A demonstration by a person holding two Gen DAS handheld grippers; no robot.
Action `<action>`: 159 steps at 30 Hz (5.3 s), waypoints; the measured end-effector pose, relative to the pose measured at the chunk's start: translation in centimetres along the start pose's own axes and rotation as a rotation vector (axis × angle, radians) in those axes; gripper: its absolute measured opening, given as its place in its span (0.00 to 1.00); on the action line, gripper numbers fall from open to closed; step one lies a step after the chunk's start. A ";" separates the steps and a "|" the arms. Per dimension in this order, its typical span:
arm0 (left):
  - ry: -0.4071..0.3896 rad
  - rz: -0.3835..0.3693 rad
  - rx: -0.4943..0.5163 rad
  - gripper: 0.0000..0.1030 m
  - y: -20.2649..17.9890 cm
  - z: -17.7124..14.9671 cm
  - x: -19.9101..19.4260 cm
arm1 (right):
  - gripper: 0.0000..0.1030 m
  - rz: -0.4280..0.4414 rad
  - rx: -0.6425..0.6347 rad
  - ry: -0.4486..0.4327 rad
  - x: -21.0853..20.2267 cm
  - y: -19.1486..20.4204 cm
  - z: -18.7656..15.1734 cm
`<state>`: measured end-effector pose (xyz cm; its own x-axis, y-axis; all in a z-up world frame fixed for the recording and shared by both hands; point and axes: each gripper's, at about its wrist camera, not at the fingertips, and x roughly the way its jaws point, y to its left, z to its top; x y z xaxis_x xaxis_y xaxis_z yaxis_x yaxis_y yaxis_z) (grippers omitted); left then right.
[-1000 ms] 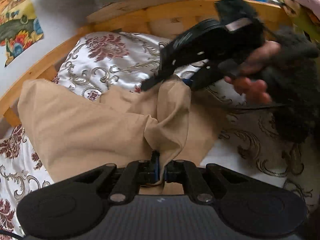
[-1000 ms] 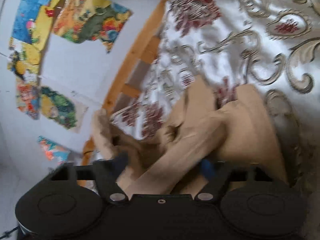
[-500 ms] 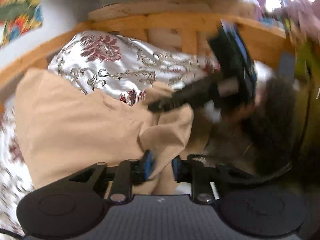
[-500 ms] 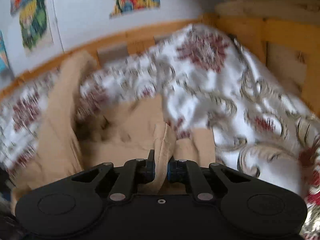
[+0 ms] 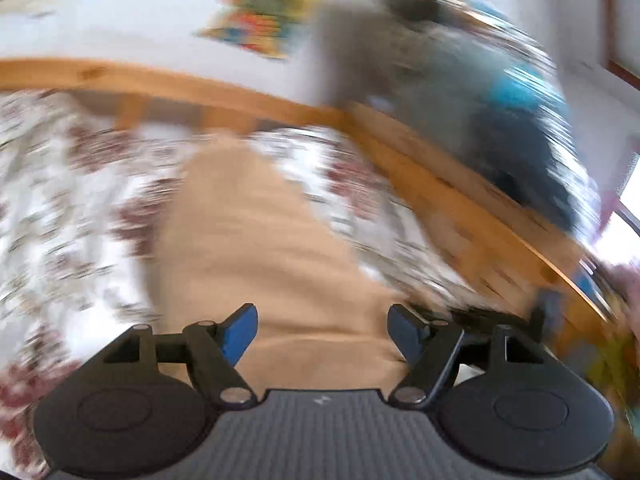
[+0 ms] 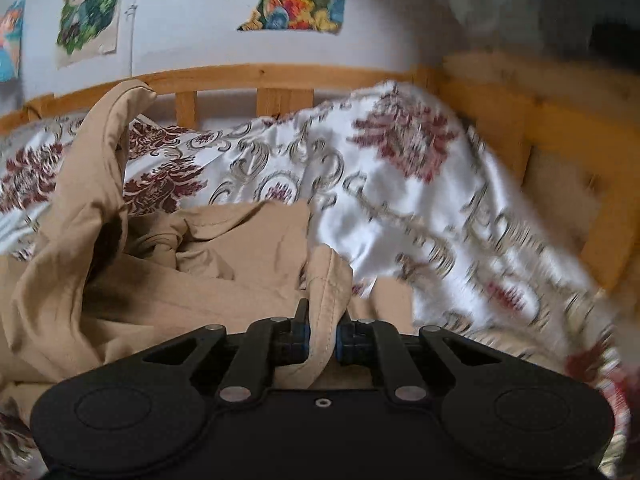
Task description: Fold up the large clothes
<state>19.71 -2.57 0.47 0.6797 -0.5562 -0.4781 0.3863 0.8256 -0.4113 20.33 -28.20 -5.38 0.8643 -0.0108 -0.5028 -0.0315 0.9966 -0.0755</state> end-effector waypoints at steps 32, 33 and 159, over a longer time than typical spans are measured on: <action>0.177 0.000 0.113 0.59 1.6 -5.3 6.1 | 0.63 0.480 0.126 0.037 2.0 4.7 10.1; 0.172 0.003 0.115 0.59 1.6 -5.3 6.1 | 0.54 0.496 0.101 0.086 3.2 5.6 10.6; 0.141 0.170 0.240 0.99 -3.6 -7.2 7.8 | 0.70 -0.032 0.044 0.181 -2.6 1.6 -3.0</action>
<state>19.14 -10.55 -7.38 0.6608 -0.4020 -0.6338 0.4218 0.8974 -0.1295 16.51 -26.83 -6.79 0.7597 -0.0529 -0.6481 0.0198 0.9981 -0.0583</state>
